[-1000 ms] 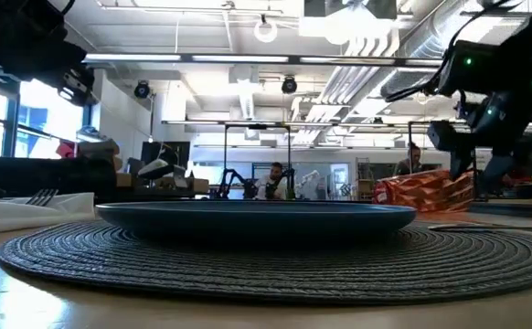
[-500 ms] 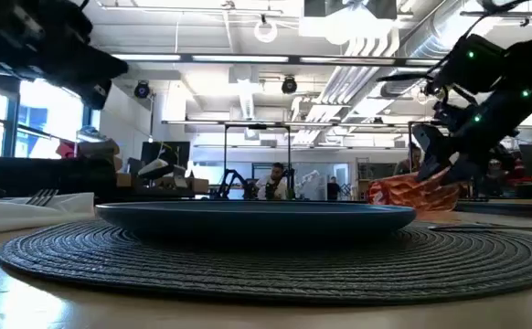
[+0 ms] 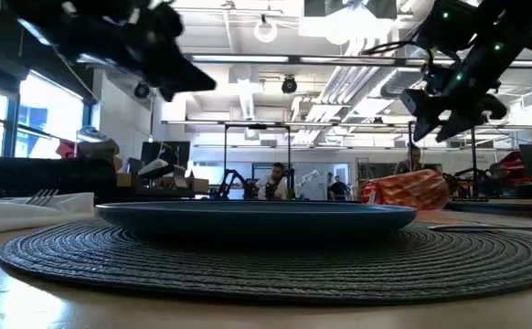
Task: Set table place
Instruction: Adjust the orange cup
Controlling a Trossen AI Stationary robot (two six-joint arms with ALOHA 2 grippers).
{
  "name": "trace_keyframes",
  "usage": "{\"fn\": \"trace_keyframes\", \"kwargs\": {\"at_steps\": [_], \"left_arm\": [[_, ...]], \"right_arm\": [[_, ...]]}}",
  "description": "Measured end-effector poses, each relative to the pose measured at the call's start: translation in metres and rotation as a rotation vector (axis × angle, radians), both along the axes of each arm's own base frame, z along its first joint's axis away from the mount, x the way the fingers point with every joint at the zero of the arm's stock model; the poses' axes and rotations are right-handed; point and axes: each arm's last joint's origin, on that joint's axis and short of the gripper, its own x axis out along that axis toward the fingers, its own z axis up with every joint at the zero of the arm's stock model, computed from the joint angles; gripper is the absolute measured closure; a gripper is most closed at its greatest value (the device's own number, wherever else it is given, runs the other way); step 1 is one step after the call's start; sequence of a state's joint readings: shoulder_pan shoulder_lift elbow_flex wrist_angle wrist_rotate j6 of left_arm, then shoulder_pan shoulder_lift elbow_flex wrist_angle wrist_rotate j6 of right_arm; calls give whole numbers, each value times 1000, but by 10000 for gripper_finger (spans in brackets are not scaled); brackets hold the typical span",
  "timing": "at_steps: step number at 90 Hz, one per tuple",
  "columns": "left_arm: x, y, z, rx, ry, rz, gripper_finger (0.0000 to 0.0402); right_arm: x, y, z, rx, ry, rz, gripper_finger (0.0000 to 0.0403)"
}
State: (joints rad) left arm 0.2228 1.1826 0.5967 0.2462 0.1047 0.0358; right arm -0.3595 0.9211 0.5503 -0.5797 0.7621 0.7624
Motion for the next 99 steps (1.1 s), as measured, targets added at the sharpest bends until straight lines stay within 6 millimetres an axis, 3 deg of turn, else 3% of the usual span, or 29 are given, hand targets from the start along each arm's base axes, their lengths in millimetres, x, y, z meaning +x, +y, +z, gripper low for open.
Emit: {"fn": "trace_keyframes", "kwargs": {"at_steps": [23, 36, 53, 72, 99], "left_arm": [[71, 40, -4, 47, 31, 35, 401], [108, 64, -20, -5, 67, -7, 401], [144, 81, -47, -28, 108, -47, 401], [167, 89, -64, -9, 127, -58, 401], [173, 96, -70, 14, 115, -55, 401]], "right_arm": [[-15, -22, -23, 63, -64, -105, 183], [-17, -33, -28, 98, -127, -44, 183], [-19, -43, -25, 124, -138, 68, 183], [-25, -57, -19, 9, -97, 42, 183], [-30, -84, -30, 23, -88, 14, 183]]}}
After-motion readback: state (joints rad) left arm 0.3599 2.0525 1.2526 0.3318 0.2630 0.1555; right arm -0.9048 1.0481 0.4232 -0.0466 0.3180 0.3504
